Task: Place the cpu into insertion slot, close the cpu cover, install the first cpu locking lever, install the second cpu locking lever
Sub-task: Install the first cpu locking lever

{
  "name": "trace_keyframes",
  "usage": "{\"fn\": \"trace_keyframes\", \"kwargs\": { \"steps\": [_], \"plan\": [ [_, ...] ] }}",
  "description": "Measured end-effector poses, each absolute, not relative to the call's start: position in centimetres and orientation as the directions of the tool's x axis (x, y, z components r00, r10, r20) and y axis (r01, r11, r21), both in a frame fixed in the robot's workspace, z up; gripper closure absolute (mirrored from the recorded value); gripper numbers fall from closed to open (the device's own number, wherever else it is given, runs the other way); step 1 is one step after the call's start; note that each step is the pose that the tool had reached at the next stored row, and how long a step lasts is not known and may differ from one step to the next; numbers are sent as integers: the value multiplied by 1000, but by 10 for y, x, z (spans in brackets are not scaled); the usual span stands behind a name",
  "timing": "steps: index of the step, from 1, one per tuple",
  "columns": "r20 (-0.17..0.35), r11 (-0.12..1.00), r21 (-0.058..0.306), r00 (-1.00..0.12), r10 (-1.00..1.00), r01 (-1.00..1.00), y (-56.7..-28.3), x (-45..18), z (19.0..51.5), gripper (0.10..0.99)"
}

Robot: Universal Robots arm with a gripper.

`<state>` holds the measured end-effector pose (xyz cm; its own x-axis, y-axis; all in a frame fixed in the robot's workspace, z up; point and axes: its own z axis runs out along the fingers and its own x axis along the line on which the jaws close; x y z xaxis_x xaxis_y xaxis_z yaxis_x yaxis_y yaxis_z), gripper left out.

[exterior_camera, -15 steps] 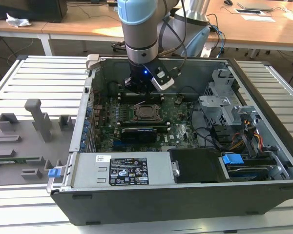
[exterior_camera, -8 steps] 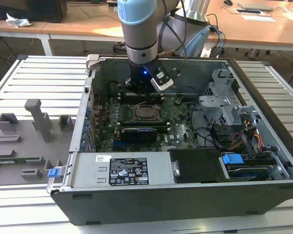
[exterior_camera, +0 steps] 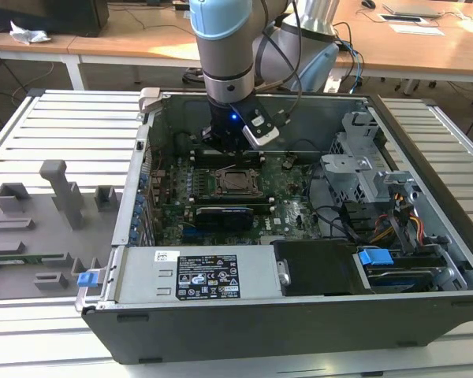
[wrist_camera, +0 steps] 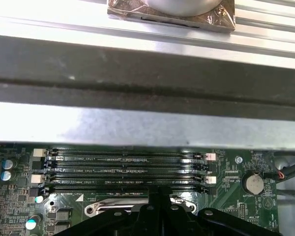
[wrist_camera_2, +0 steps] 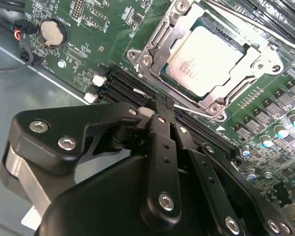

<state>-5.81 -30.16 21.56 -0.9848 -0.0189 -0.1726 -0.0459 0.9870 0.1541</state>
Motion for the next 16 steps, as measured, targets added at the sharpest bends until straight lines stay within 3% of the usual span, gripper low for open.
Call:
{"fn": "trace_keyframes", "kwargs": {
  "steps": [16],
  "plan": [
    [-175, 990, 133, -982, 68, 45, -295, -58, 209, 980]
  ]
}}
